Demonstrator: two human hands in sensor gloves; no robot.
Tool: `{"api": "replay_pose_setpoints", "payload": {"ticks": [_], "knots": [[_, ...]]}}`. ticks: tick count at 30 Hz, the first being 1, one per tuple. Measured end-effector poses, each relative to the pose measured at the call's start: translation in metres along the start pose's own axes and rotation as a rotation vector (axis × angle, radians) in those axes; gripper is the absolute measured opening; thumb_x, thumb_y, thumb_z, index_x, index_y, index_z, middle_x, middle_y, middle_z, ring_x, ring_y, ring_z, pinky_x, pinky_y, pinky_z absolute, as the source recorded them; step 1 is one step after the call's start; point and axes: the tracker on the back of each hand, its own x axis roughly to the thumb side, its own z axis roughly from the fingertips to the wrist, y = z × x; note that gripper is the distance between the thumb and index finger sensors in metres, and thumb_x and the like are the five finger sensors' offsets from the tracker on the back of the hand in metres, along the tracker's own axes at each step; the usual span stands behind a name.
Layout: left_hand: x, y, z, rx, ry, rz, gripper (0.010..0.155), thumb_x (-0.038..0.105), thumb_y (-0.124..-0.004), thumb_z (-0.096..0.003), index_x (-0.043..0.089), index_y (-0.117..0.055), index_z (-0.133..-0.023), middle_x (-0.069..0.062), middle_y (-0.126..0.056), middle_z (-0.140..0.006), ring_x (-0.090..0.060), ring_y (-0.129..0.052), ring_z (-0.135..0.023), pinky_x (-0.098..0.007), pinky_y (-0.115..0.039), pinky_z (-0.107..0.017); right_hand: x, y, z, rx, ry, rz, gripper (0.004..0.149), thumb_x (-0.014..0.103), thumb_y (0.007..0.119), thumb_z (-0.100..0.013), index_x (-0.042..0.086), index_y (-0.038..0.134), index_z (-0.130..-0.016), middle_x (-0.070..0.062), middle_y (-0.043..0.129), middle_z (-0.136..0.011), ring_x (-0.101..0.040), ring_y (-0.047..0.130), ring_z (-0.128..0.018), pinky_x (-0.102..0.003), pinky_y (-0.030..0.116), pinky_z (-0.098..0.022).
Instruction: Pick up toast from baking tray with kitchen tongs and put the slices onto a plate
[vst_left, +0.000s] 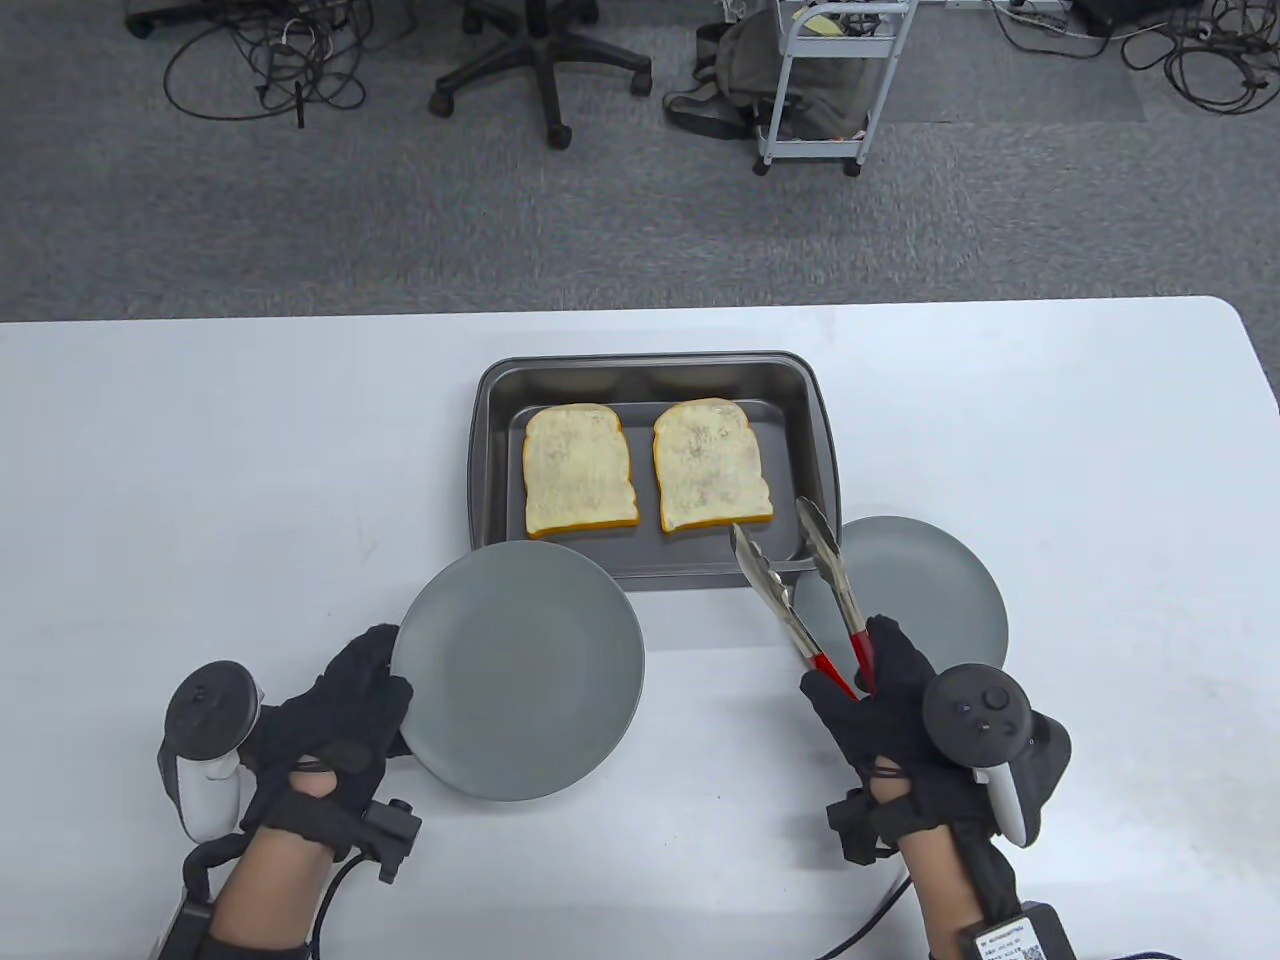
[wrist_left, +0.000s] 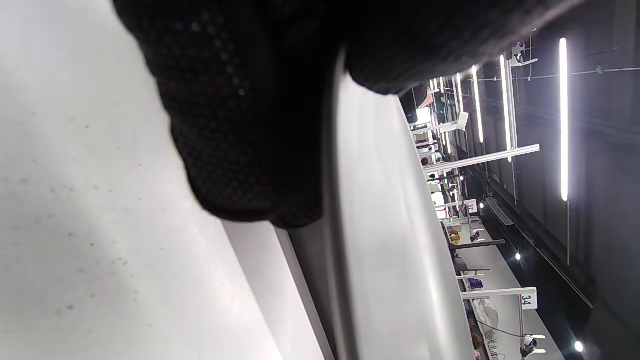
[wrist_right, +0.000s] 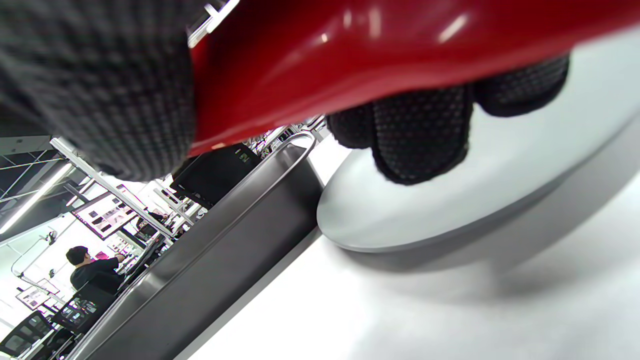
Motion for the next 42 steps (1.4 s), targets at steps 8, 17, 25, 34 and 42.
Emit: {"api": "replay_pose_setpoints", "payload": {"ticks": [8,17,25,34,42], "knots": [[-0.0011,-0.0024,0.0034,0.007,-0.002,-0.005,0.063,0.029,-0.082,-0.0481,0.008,-0.056,-0.101,-0.01,-0.1,-0.078,-0.023,-0.122,-0.048,-0.025,-0.111,-0.029,-0.0008,0.0009,-0.001,0.004,0.008,0.004,0.089,0.061,0.094,-0.031,0.009,0.067,-0.098,-0.022,0.087,-0.082,-0.034,0.101,-0.052,-0.058,0.083,-0.048],[-0.0021,-0.006,0.0041,-0.004,0.002,-0.003,0.063,0.029,-0.082,-0.0485,0.008,-0.055,-0.101,-0.01,-0.099,-0.078,-0.021,-0.121,-0.045,-0.024,-0.11,-0.027,-0.0024,0.0018,-0.0024,0.013,0.017,-0.005,0.089,0.061,0.094,-0.031,0.009,0.067,-0.098,-0.022,0.088,-0.082,-0.034,0.101,-0.051,-0.058,0.083,-0.048],[-0.0026,-0.0071,0.004,-0.005,0.001,-0.004,0.063,0.029,-0.081,-0.0487,0.008,-0.054,-0.101,-0.01,-0.099,-0.079,-0.021,-0.121,-0.044,-0.025,-0.109,-0.027,-0.0036,0.0024,-0.0034,0.02,0.021,-0.008,0.089,0.061,0.094,-0.031,0.009,0.067,-0.098,-0.022,0.088,-0.082,-0.034,0.101,-0.051,-0.058,0.083,-0.048],[-0.0024,-0.007,0.0039,-0.002,-0.01,-0.013,0.063,0.03,-0.081,-0.049,0.009,-0.054,-0.102,-0.009,-0.098,-0.08,-0.021,-0.121,-0.045,-0.025,-0.109,-0.028,-0.0048,0.0026,-0.0041,0.024,0.028,-0.011,0.089,0.061,0.094,-0.031,0.009,0.067,-0.098,-0.022,0.088,-0.082,-0.034,0.101,-0.051,-0.058,0.084,-0.048],[-0.0022,-0.0071,0.0034,0.005,-0.022,-0.042,0.063,0.03,-0.081,-0.0492,0.009,-0.054,-0.102,-0.009,-0.098,-0.081,-0.022,-0.121,-0.046,-0.025,-0.109,-0.029,-0.0058,0.0025,-0.0051,0.025,0.036,-0.025,0.086,0.06,0.092,-0.033,0.009,0.068,-0.098,-0.022,0.088,-0.081,-0.034,0.101,-0.05,-0.058,0.084,-0.048]]}}
